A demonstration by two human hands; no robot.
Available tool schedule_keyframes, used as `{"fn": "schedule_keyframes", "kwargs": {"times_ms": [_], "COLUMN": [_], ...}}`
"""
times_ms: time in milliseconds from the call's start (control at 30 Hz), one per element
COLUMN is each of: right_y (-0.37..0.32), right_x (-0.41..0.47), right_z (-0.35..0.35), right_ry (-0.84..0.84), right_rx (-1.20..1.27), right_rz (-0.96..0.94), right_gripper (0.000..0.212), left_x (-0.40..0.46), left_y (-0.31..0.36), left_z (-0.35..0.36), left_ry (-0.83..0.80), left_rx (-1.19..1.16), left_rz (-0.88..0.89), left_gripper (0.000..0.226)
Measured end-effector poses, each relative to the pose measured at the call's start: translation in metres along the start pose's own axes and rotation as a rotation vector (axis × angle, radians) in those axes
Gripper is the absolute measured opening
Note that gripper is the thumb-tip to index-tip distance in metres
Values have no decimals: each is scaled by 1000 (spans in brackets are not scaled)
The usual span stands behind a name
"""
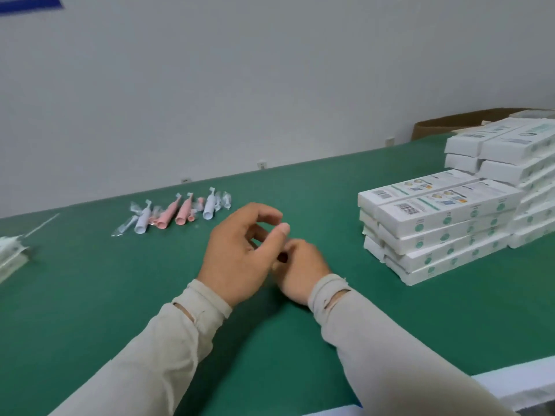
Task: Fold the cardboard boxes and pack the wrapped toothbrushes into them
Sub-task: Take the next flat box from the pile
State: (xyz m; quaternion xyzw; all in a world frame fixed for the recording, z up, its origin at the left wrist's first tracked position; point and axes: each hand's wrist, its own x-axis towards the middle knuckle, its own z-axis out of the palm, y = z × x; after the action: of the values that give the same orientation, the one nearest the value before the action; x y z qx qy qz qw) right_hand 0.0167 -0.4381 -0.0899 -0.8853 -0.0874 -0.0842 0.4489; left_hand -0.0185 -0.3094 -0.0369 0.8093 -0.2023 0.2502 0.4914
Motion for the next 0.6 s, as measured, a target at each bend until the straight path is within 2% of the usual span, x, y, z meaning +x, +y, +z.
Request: {"fn": "schedule_keyframes", "kwargs": {"times_ms": [100, 167, 300, 400, 533, 600], "right_y": [-10, -24, -67, -107, -119, -112], "right_x": [-2, 0, 14, 20, 17, 15], "right_z": [13, 25, 59, 101, 141, 146], "right_ry": [-36, -91, -276, -366, -237, -258], "right_rx": [37, -21, -162, -232, -110, -80], "right_rz": [-40, -41, -93, -156, -167, -208], "right_gripper": [28, 23, 19, 17, 11, 13], "left_x": [-28, -45, -64, -71, -70, -62], "left_y": [-49, -82, -117, -124, -127, -133], "left_z": [-70, -114, -162, -170, -186, -223], "left_ry": [142, 175, 53, 132, 234, 350], "left_rx": [201, 397, 697, 662, 544, 607], "left_rz": [-122, -249, -454, -488, -497, -484], "left_gripper": [14, 18, 8, 11, 11, 24]}}
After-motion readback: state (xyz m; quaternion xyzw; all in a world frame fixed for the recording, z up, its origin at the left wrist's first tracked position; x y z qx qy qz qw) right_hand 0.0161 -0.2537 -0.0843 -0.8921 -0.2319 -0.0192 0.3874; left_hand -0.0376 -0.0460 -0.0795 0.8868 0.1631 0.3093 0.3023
